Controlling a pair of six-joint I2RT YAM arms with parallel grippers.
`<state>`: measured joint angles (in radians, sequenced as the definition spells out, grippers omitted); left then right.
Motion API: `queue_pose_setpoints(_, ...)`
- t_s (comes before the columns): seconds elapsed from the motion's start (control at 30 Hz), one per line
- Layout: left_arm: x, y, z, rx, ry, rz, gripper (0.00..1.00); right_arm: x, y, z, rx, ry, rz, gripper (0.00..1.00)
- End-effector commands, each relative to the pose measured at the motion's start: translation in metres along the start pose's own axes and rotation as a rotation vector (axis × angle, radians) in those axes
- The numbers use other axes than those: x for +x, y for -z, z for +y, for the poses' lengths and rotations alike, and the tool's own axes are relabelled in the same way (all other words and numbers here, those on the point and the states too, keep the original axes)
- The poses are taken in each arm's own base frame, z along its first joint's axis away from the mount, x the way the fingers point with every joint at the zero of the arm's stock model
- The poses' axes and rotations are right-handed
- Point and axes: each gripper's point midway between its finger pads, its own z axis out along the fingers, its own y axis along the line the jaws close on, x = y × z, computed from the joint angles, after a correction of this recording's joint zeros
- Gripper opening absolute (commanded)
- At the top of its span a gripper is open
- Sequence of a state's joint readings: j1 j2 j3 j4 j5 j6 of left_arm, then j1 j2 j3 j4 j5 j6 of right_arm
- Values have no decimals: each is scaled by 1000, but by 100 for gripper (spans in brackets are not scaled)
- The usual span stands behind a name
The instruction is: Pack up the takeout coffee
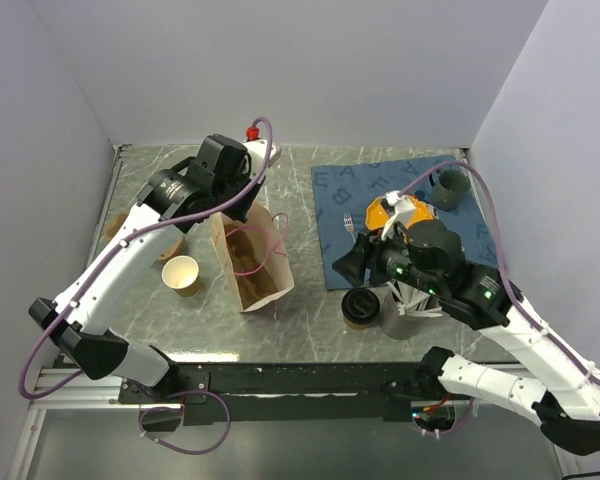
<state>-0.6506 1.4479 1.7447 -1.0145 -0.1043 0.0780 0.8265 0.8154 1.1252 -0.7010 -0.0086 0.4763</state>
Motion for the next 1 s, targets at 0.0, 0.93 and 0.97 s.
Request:
queue_pose_setpoints(0.0,12,9,-3,-50,246,3,10,-20,-6,17,-39,-69,-27,63)
queue_pose_setpoints(0.93,17,48,5,-133,600,-71,13,33,-59,32,175,-208,342,61)
queue_pose_setpoints(0.97,17,48,5,-130,616,-74,12,36,-64,28,206,-196,357,60)
